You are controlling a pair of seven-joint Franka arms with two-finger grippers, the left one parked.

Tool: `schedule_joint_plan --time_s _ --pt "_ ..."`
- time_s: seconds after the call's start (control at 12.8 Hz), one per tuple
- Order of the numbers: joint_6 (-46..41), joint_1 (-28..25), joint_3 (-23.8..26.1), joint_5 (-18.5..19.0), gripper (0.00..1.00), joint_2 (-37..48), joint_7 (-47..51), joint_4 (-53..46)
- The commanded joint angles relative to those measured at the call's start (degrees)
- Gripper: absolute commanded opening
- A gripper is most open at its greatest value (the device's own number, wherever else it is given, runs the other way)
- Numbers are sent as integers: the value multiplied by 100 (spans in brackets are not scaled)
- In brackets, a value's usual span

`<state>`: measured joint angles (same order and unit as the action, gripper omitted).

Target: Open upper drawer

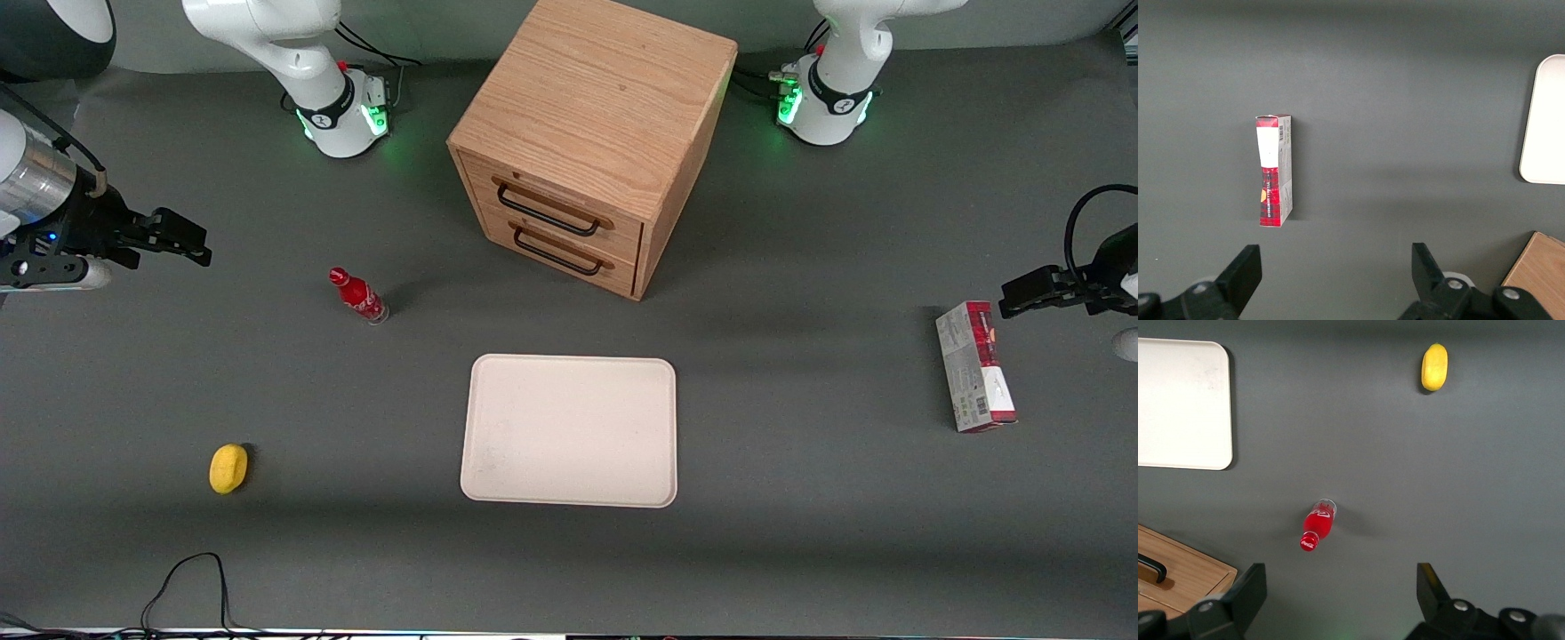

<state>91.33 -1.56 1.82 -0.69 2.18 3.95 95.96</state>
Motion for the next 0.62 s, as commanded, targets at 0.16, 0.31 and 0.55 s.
schedule_joint_plan --time_s 0.16,0.31,0.55 --pt "16 -47 -50 -98 100 -77 -131 -104" --pt "34 -177 -15 -107 100 -234 -131 -331" --pt "8 -415 150 -151 100 -656 -122 -841"
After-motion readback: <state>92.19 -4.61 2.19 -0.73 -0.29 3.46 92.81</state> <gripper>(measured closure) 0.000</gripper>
